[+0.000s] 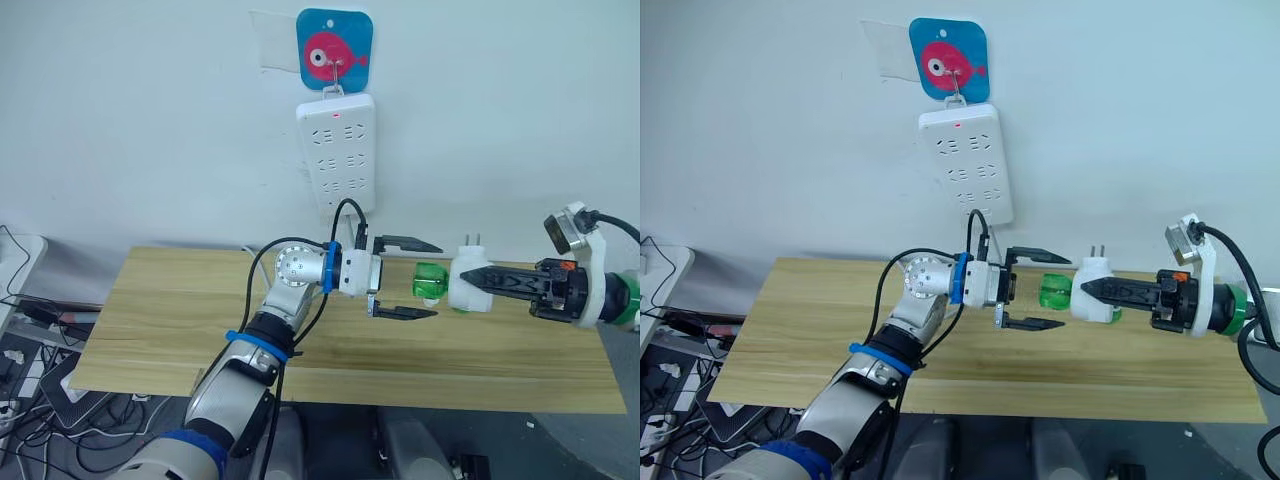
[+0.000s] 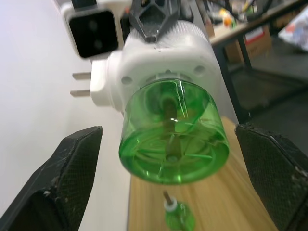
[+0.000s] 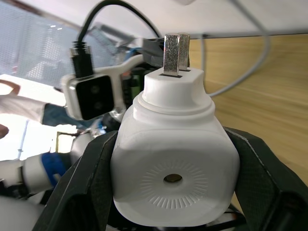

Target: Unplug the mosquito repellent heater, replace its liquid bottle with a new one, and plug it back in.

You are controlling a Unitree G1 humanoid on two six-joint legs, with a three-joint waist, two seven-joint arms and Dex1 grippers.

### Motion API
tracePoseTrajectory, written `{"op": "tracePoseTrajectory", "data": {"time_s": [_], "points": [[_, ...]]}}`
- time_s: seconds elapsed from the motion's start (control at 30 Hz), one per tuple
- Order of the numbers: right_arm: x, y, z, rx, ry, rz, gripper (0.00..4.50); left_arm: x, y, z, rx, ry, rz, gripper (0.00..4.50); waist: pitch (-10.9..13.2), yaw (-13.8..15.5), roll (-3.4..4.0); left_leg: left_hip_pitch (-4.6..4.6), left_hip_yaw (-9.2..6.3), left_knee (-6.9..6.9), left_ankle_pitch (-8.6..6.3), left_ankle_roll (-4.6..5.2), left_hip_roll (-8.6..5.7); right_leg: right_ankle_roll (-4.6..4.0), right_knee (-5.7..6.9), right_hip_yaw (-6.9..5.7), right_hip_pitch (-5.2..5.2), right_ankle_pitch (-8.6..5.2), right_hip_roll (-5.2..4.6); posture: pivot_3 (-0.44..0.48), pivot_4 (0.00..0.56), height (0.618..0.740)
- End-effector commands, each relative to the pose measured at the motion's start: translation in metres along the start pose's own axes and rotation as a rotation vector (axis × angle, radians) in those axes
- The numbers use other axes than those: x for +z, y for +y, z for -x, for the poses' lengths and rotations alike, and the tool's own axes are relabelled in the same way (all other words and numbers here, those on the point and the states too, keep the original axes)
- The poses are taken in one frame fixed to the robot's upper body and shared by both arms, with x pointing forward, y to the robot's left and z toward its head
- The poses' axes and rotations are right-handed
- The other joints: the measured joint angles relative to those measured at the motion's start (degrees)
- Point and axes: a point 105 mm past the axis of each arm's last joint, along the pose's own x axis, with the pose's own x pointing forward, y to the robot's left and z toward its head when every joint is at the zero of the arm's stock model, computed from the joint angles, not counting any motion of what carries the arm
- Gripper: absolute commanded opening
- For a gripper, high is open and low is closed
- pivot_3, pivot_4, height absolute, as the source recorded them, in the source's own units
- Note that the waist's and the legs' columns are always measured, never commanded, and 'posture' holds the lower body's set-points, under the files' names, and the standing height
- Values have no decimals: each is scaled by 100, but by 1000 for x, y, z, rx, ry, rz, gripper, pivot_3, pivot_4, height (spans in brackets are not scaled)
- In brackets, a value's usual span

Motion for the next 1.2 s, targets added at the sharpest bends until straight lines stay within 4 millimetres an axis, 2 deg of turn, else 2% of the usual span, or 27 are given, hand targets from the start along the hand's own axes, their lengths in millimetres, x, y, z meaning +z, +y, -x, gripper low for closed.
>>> {"op": "tracePoseTrajectory", "data": {"time_s": [0.03, 0.27, 0.4, 0.63, 0.97, 1.07, 1.2], "points": [[9, -2, 1, -85, -80, 32, 2950, 4, 6, -9, -19, 72, -45, 4500, 0, -1, 0, 0, 0, 0, 0, 0, 0, 0, 1, 1, 0, 0, 0, -107, 235, 740], [9, -17, -9, -267, -153, 36, 2950, -1, 12, -16, -15, 232, -105, 4500, 0, -5, 1, -1, -4, -2, 1, -1, 0, 0, 3, -2, 0, 0, -1, -113, 232, 740], [8, -19, -15, -324, -178, 43, 2950, -14, 6, -14, -70, 365, -178, 4500, -1, -12, 2, 2, -3, -1, 1, 0, 0, 0, 8, 0, 0, 0, 0, -112, 232, 740], [4, -12, -26, -333, -203, 57, 2950, -13, 21, -22, 41, 388, -223, 4500, -1, -11, 2, 1, -4, -1, 2, 0, 0, 0, 12, -1, -1, 0, -2, -115, 227, 740], [3, -7, -33, -334, -228, 61, 2950, -15, 22, -26, 47, 396, -224, 4500, -1, -11, 2, 2, -4, -1, 2, 1, 0, 0, 15, -1, -1, 0, -2, -116, 225, 740], [2, -6, -33, -332, -227, 60, 2950, -15, 21, -27, 45, 395, -222, 3891, -1, -11, 2, 2, -4, 0, 2, 1, 0, 0, 17, 0, -1, 0, -2, -119, 224, 740], [0, -6, -34, -332, -225, 62, 2950, -17, 19, -26, 31, 405, -216, 2666, -1, -12, 2, 3, -4, 0, 3, 1, 0, 0, 20, -1, -1, 0, -2, -122, 223, 740]]}}
